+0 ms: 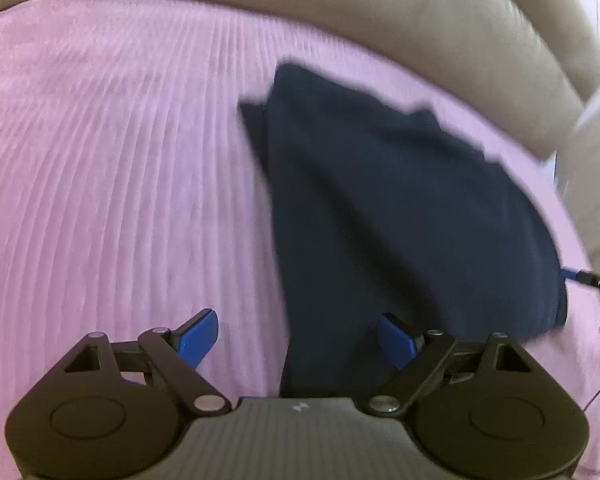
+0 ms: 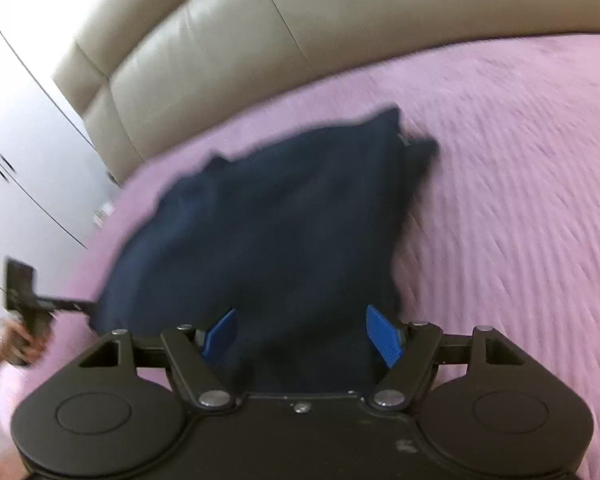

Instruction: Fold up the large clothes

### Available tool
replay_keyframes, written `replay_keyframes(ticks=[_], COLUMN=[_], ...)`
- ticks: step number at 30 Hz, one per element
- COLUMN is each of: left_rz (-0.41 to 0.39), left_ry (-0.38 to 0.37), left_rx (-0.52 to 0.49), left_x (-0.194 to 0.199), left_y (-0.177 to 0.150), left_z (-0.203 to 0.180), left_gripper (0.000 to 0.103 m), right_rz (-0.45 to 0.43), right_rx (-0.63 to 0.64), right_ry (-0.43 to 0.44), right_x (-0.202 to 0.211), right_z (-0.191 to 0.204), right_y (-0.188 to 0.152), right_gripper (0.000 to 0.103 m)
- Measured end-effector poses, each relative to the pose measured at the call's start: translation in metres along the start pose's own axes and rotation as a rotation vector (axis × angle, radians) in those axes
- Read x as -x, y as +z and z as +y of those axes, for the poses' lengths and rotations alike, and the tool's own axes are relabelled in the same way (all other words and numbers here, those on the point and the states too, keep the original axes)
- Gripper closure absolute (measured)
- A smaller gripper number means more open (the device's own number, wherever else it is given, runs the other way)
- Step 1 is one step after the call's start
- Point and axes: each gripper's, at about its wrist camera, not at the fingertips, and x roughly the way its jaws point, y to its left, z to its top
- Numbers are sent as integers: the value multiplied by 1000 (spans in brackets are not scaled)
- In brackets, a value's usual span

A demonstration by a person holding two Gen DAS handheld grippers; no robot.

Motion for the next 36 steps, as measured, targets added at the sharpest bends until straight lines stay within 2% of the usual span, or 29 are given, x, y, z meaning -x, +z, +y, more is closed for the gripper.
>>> replay_keyframes(ticks=[1,4,6,9,10,11,12,13,15,16,18,20,22,23,24,26,27,28,29,30,31,32,33,34,36], left_rz=[10,-64,-57,-20,-19,-29,-45,-56,-135,-170,-219,-201,-135,-103,-87,-115,-115,-115,-119,-131,-146,-165,-201,-240,-223], left_ry=[7,-24,-59,-77,-73,-57,5,40,74,77,84,97,128,144,159,152,137,131,121,101,79,71,72,79,83], left_rx=[3,32,39,-58,-98,-128,-168,-196,-273,-299,-279,-232,-194,-194,-183,-120,-77,-58,-58,-69,-76,-75,-72,-65,-27], left_x=[-1,6,5,2,1,0,-1,-2,14,24,44,45,28,19,12,16,22,29,35,40,45,48,47,44,26], left_y=[-9,-26,-31,-39,-41,-43,-44,-44,-44,-44,-41,-44,-58,-66,-75,-85,-85,-86,-84,-79,-73,-68,-59,-50,-33], left_z=[1,1,-4,-24,-31,-37,-44,-50,-70,-77,-77,-59,-42,-38,-33,-25,-21,-20,-21,-23,-26,-25,-25,-24,-18], left_gripper=[15,13,13,13,19,41,80,82,85,86,86,86,87,88,96,97,96,96,89,73,60,31,20,20,22], right_rz=[8,49,2,-61,-65,-81,-107,-143,-223,-239,-196,-79,34,65,86,107,114,95,65,43,31,20,8,-2,11], right_rx=[-14,-40,22,63,83,143,189,208,164,144,109,133,147,125,94,68,85,119,147,162,168,164,155,137,79], right_ry=[-2,17,4,-12,-19,-81,-114,-133,-184,-184,-188,-212,-269,-283,-294,-329,-353,-359,-349,-324,-292,-262,-238,-223,-218], right_x=[9,2,-5,-18,-21,-20,-15,-5,25,36,42,23,-2,-8,-11,-5,-1,6,12,13,12,8,0,-9,-33], right_z=[0,2,12,21,26,37,47,56,63,60,48,41,35,30,26,31,37,47,56,63,67,68,67,63,51], right_y=[-13,-39,-42,-38,-37,-37,-36,-33,-19,-13,-9,-19,-32,-36,-36,-25,-19,-13,-9,-3,5,14,21,29,44], right_gripper=[18,17,15,18,60,87,88,89,91,92,92,92,92,92,93,91,89,82,67,58,38,26,27,27,27])
